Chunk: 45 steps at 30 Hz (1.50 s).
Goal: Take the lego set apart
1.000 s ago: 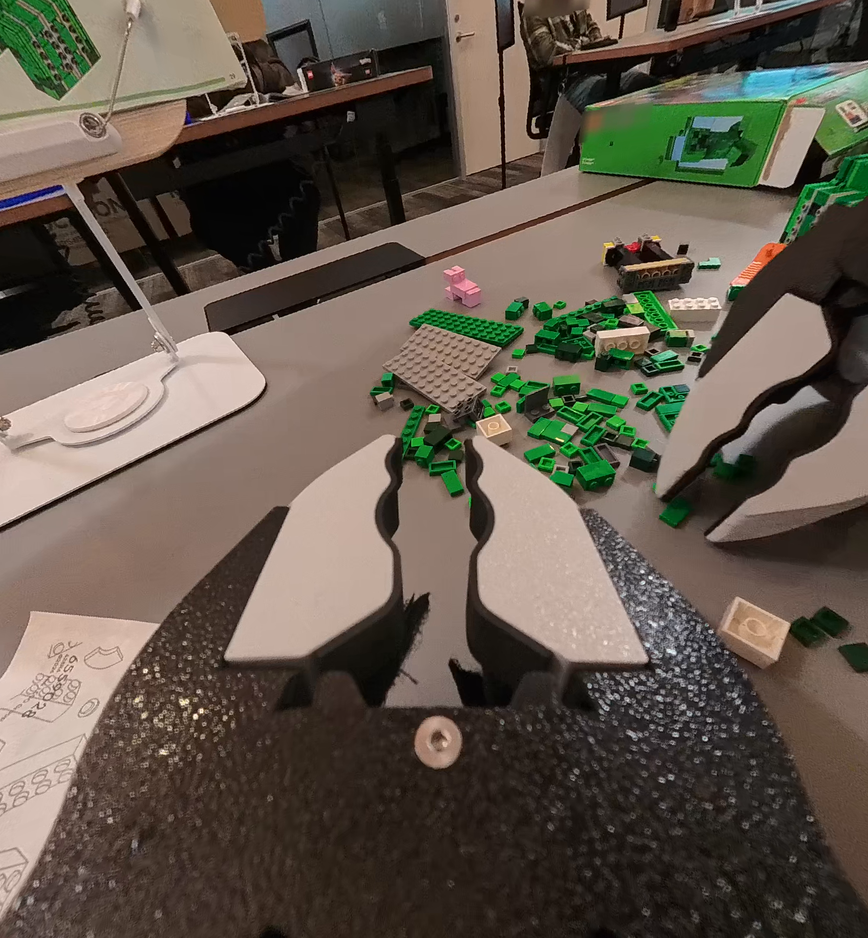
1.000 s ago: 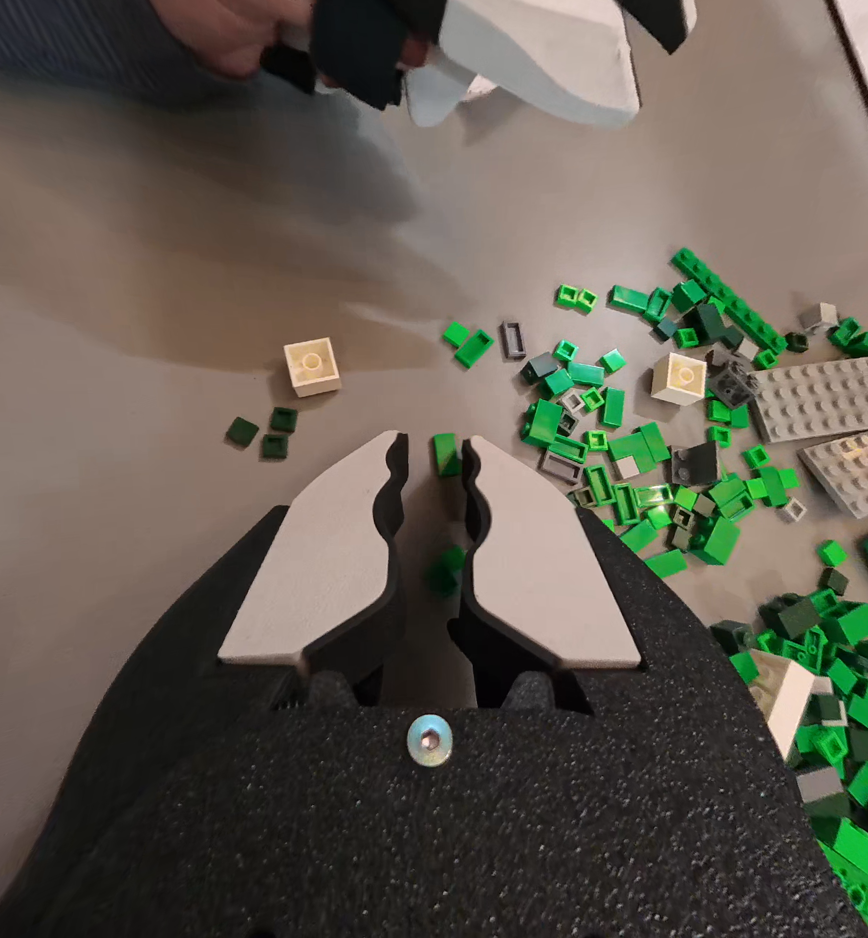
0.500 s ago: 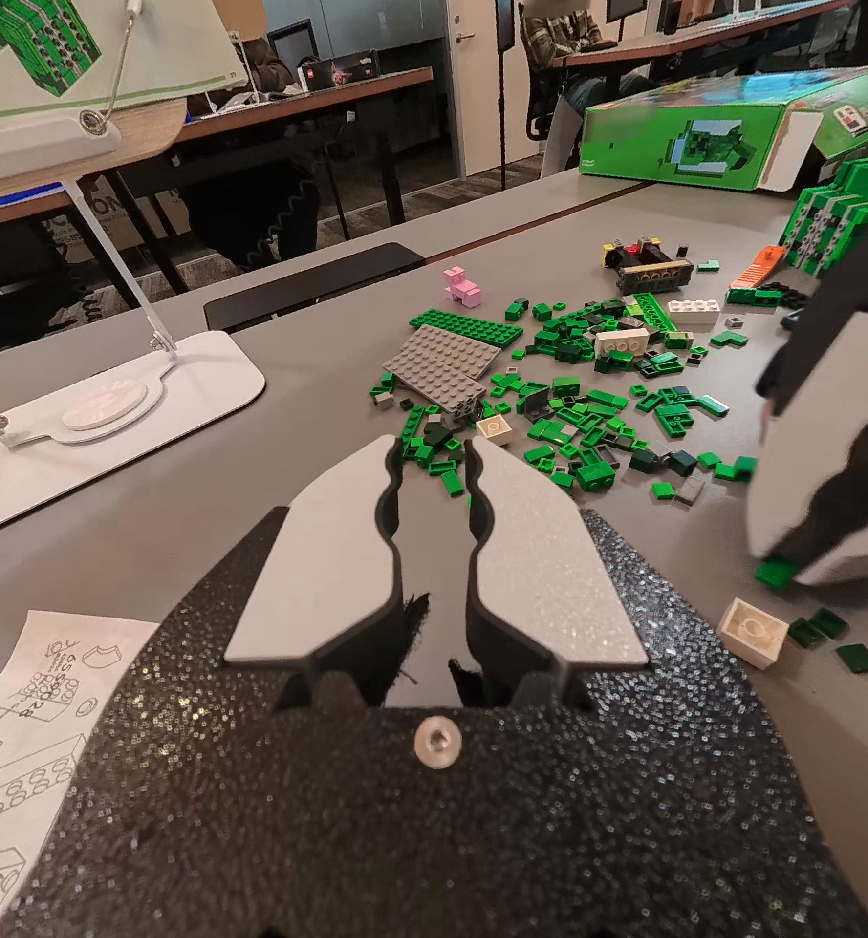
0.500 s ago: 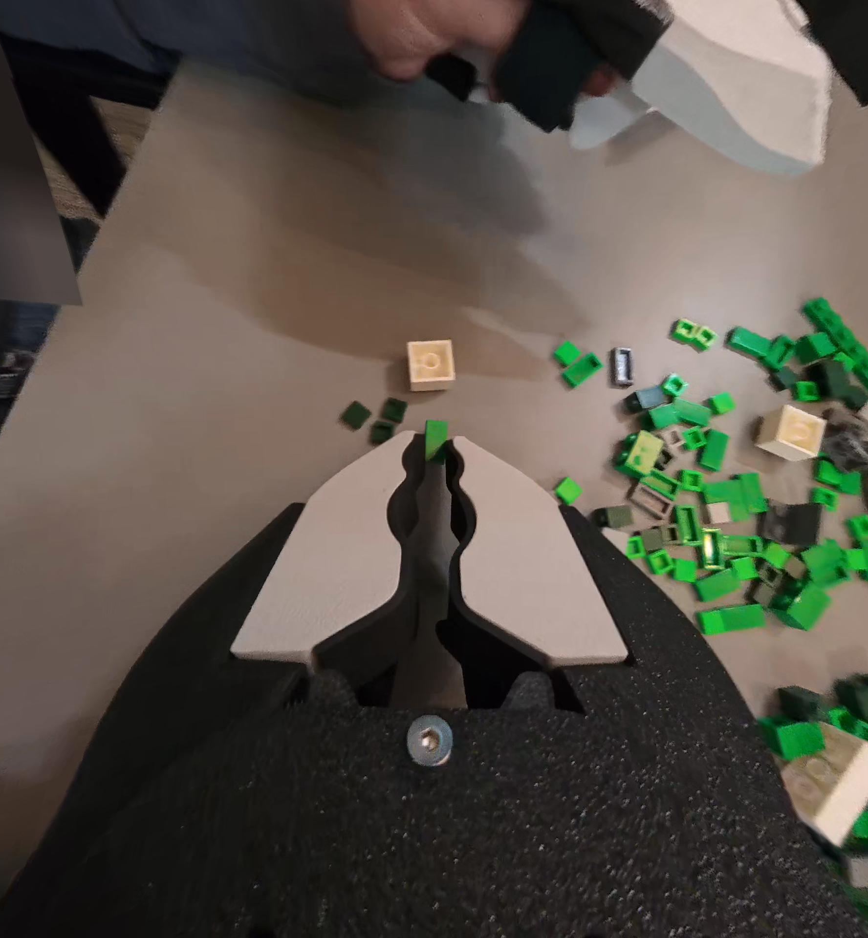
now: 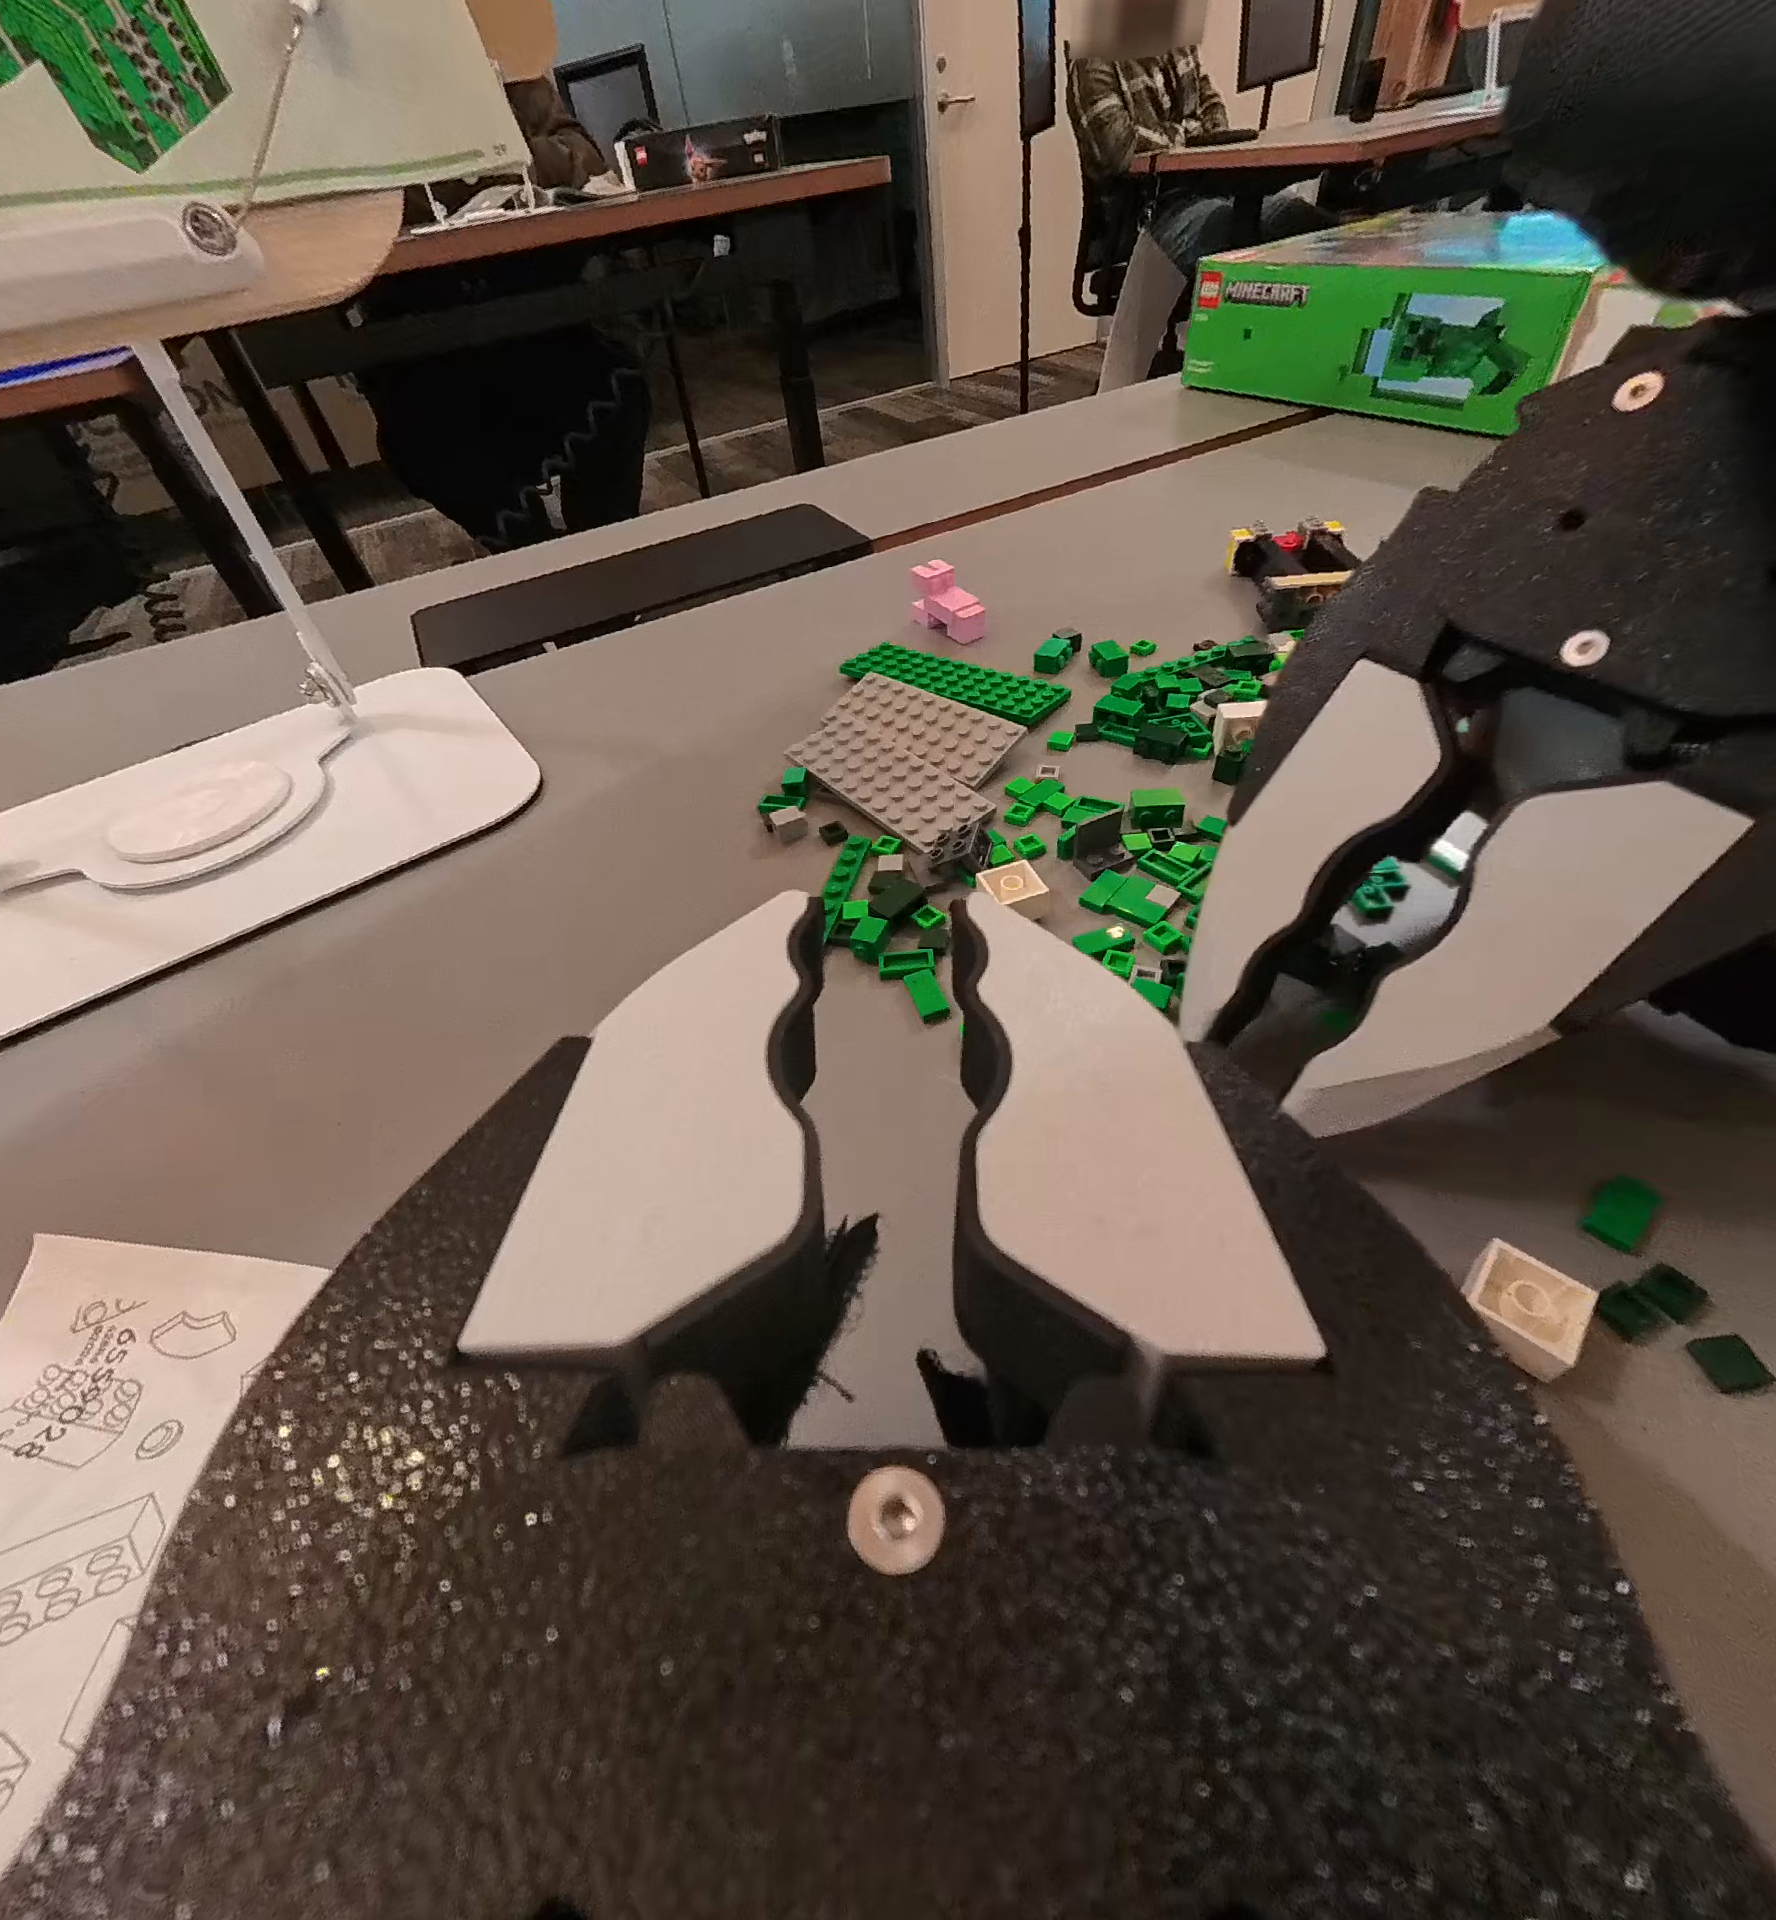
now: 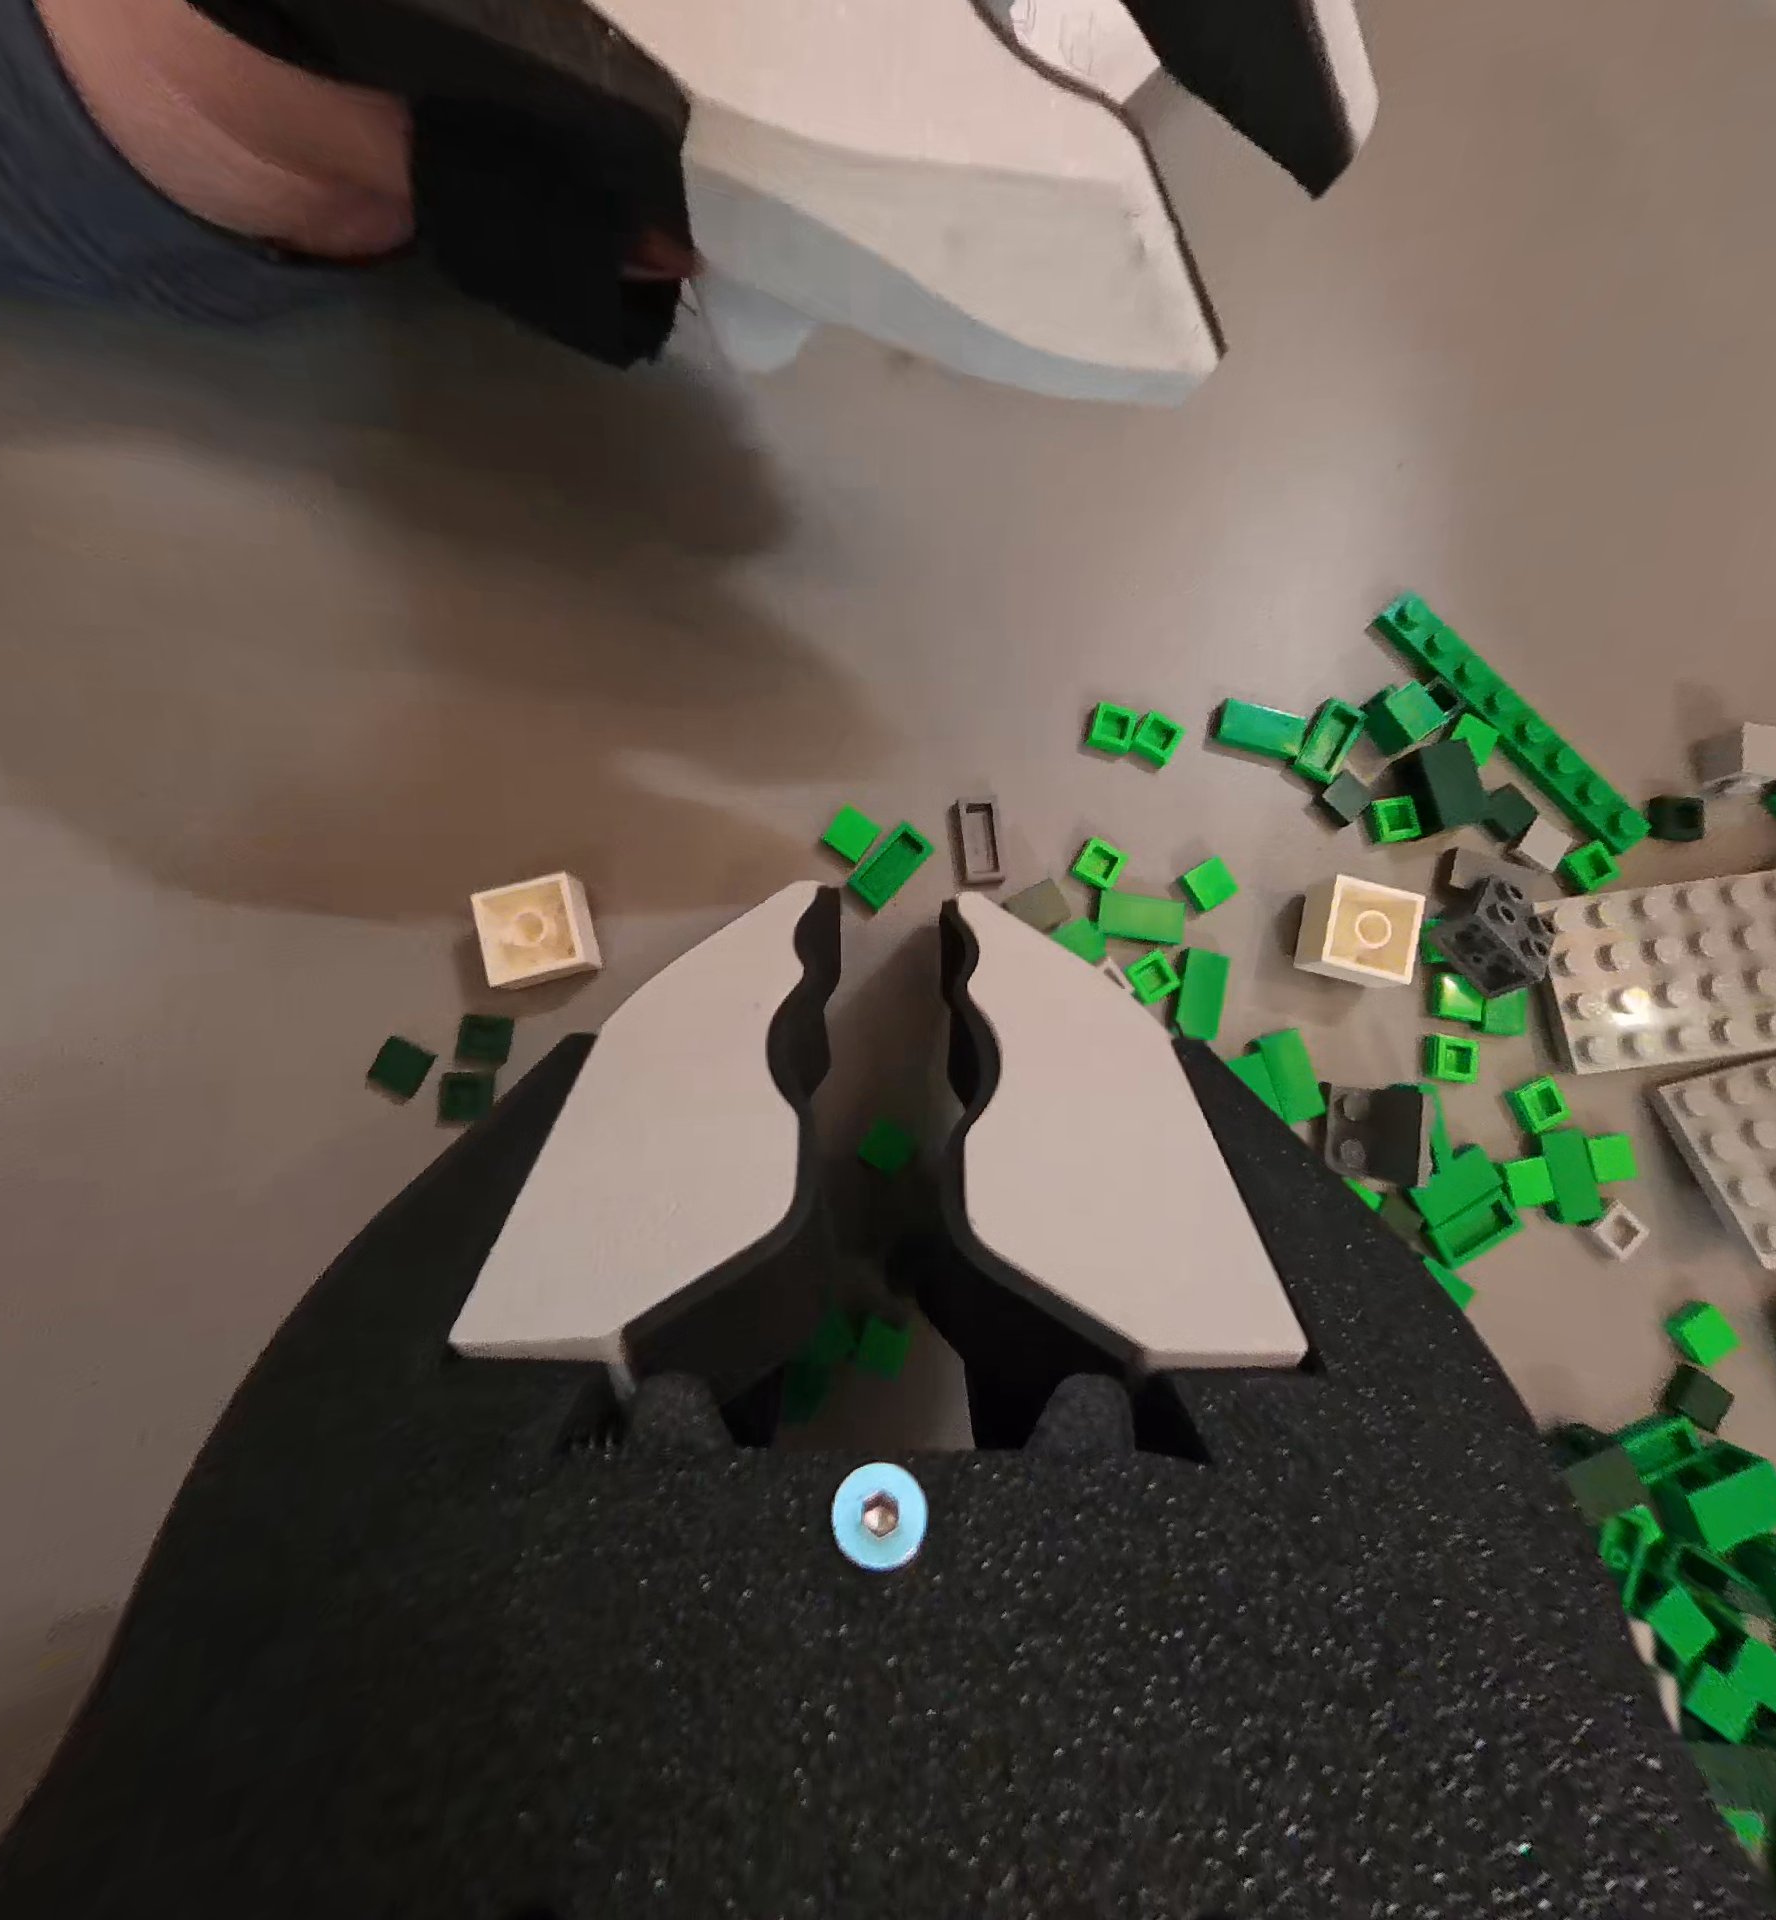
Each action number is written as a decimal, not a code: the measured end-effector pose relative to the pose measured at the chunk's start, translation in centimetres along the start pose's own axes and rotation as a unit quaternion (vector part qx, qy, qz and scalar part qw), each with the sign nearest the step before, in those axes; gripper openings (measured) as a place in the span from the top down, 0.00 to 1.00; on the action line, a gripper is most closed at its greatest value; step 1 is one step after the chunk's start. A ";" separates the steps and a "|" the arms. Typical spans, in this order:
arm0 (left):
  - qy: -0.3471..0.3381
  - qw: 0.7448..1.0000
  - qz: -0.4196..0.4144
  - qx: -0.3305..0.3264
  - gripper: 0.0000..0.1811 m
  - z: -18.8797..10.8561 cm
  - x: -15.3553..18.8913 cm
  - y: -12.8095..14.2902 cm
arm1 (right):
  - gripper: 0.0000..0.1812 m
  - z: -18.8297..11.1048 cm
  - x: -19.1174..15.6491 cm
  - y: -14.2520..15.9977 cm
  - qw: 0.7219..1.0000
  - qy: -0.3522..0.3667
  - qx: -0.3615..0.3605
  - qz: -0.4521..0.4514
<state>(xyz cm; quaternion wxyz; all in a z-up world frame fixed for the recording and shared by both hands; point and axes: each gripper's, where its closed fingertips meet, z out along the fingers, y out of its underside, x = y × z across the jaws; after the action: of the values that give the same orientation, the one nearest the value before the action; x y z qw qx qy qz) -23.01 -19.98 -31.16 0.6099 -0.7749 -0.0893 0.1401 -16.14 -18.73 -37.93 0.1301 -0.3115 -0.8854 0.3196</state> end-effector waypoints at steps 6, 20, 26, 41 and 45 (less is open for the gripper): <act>0.002 1.000 -0.004 -0.001 0.87 0.0 0.0 0.0 | 0.92 0.8 -0.1 -0.5 1.000 0.001 -0.015 -0.006; 0.001 1.000 -0.004 0.000 0.87 0.0 0.0 0.0 | 0.98 -0.5 -0.8 0.4 0.998 0.038 -0.039 -0.043; 0.001 1.000 -0.005 0.000 0.87 0.0 -0.1 0.0 | 0.98 -3.1 -3.5 2.6 0.998 -0.001 -0.062 -0.020; -0.002 1.000 -0.002 -0.002 0.87 0.0 -0.1 0.0 | 0.94 -4.2 -6.8 3.6 0.997 -0.049 -0.059 0.017; -0.002 1.000 -0.003 -0.001 0.87 0.0 -0.2 0.0 | 0.94 -4.6 -3.5 0.7 1.000 0.006 0.010 0.009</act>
<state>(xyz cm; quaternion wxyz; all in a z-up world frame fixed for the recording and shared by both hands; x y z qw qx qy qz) -23.18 -20.00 -31.17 0.6096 -0.7747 -0.0931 0.1400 -11.13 -18.35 -35.00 0.1355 -0.3199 -0.8784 0.3282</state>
